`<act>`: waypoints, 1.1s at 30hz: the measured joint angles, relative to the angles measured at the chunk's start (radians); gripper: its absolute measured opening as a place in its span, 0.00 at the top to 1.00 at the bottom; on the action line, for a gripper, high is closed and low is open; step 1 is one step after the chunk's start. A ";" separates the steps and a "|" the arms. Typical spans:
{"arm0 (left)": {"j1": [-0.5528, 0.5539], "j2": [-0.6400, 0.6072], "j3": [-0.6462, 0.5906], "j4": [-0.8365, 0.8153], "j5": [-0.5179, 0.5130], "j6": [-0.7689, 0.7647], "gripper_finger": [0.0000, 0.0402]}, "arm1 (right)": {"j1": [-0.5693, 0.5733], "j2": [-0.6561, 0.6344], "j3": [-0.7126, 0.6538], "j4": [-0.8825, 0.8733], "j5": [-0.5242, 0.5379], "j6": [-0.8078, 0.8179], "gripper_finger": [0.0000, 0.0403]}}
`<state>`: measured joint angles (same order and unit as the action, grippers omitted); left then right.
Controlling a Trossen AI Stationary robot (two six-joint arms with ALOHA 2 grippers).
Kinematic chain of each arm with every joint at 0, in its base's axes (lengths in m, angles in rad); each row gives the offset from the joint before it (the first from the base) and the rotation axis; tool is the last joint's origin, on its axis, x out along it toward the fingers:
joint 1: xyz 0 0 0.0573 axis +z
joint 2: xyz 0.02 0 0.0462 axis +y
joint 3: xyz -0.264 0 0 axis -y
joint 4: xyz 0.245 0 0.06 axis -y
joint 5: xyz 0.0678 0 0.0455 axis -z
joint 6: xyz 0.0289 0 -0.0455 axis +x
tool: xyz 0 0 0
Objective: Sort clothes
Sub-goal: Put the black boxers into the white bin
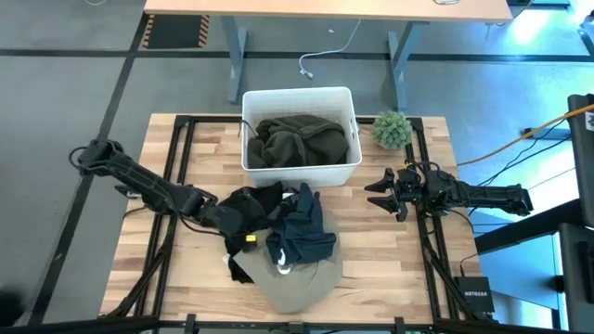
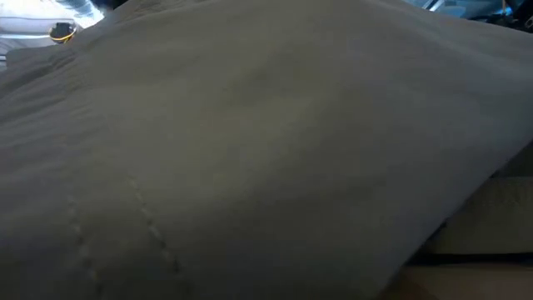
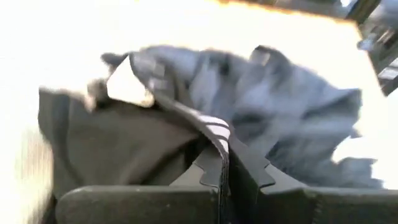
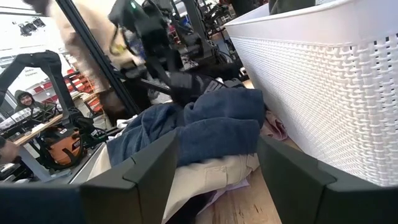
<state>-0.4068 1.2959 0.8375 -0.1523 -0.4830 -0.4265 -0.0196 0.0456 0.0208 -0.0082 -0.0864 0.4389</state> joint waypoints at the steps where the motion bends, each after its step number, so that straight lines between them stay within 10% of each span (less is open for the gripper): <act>1: 0.000 -0.010 0.017 0.011 -0.001 0.024 0.99 | 0.000 0.000 0.000 0.000 0.000 0.000 0.41; 20: 0.377 -0.065 0.436 0.459 -0.072 0.888 0.99 | 0.000 0.000 0.000 0.000 0.000 0.000 0.41; 33: 0.725 -0.016 0.473 0.211 0.021 0.582 0.95 | 0.000 0.000 0.000 0.000 0.000 0.000 0.41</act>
<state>0.3183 1.2801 1.3109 0.0583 -0.4618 0.1560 -0.0197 0.0453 0.0208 -0.0082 -0.0867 0.4389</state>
